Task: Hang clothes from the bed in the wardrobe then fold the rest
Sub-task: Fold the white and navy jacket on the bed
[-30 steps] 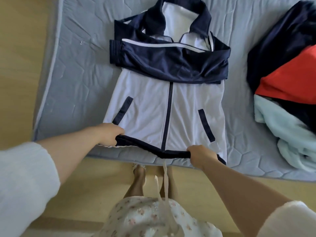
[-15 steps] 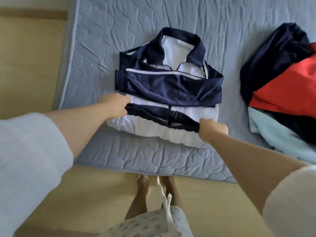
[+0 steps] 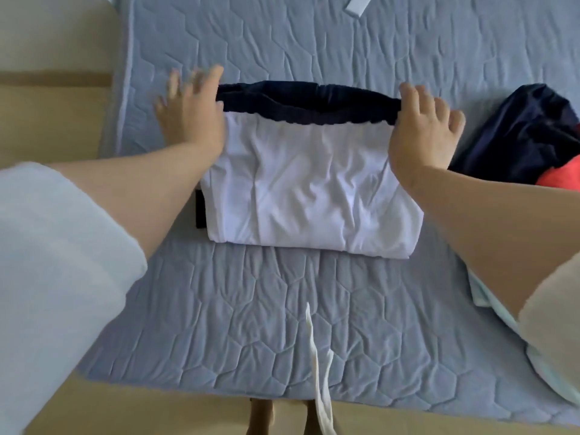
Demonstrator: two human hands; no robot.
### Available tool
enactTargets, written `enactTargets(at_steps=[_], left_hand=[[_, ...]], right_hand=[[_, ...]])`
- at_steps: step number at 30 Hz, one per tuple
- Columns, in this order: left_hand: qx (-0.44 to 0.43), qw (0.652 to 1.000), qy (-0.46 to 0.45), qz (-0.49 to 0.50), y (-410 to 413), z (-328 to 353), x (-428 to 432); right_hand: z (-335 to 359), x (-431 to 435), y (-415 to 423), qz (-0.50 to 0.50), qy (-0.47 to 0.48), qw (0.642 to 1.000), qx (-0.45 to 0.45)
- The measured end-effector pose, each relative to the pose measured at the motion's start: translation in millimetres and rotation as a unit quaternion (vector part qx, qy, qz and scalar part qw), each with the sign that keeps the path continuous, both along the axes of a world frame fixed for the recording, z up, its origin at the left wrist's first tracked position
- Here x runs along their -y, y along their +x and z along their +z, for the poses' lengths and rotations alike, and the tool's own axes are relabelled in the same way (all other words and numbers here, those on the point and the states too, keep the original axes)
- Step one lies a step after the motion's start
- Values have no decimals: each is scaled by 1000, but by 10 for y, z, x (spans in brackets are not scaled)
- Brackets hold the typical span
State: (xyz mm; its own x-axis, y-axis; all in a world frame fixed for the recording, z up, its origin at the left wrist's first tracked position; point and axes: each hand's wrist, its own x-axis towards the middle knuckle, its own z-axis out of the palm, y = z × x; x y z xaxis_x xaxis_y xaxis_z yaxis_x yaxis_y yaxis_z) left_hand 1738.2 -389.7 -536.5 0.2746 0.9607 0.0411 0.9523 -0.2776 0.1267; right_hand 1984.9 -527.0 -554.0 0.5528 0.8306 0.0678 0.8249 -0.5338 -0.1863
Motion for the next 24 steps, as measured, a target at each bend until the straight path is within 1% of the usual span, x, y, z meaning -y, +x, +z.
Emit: enactTargets(at_steps=[1, 3, 6, 9, 12, 14, 15, 16, 17, 18, 19, 20, 21, 22, 23, 24], left_hand=[[-1, 1000, -25, 3, 28, -16, -14], [-13, 997, -81, 3, 59, -112, 41], [-28, 989, -148, -9, 55, -380, 258], [-46, 977, -207, -15, 27, -740, 520], [-54, 963, -263, -4, -63, -1080, 807], [-60, 956, -287, -4, -153, -1254, 941], [-63, 957, -283, -5, -205, -1331, 990], [-65, 963, -261, 1, -254, -1398, 1027], [-68, 972, -224, 26, -298, -1457, 1058], [-61, 978, -185, 77, -338, -1510, 1083], [-39, 974, -160, 152, -362, -1553, 1103], [3, 958, -159, 239, -379, -1581, 1113], [63, 929, -178, 318, -399, -1611, 1107], [123, 898, -206, 369, -421, -1637, 1088], [172, 874, -231, 391, -459, -1670, 1054], [207, 863, -246, 389, -514, -1692, 1013]], right_hand=[[-11, -35, 2, -2, 23, 1000, -13], [-79, -32, -35, 3, 13, 999, -50], [-317, 149, -176, 23, -94, 991, -90], [-595, 403, -337, 29, -203, 969, -139], [-846, 688, -519, 61, -266, 948, -166], [-998, 835, -642, 112, -288, 937, -164], [-1068, 881, -700, 129, -295, 933, -160], [-1136, 901, -754, 135, -298, 932, -155], [-1198, 899, -804, 134, -296, 934, -148], [-1254, 880, -854, 134, -290, 937, -140], [-1309, 852, -904, 136, -281, 941, -130], [-1360, 824, -954, 138, -276, 943, -121], [-1403, 801, -998, 138, -275, 945, -112], [-1436, 780, -1027, 133, -277, 946, -104], [-1460, 766, -1034, 123, -282, 947, -96], [-1475, 754, -1017, 111, -287, 947, -89]])
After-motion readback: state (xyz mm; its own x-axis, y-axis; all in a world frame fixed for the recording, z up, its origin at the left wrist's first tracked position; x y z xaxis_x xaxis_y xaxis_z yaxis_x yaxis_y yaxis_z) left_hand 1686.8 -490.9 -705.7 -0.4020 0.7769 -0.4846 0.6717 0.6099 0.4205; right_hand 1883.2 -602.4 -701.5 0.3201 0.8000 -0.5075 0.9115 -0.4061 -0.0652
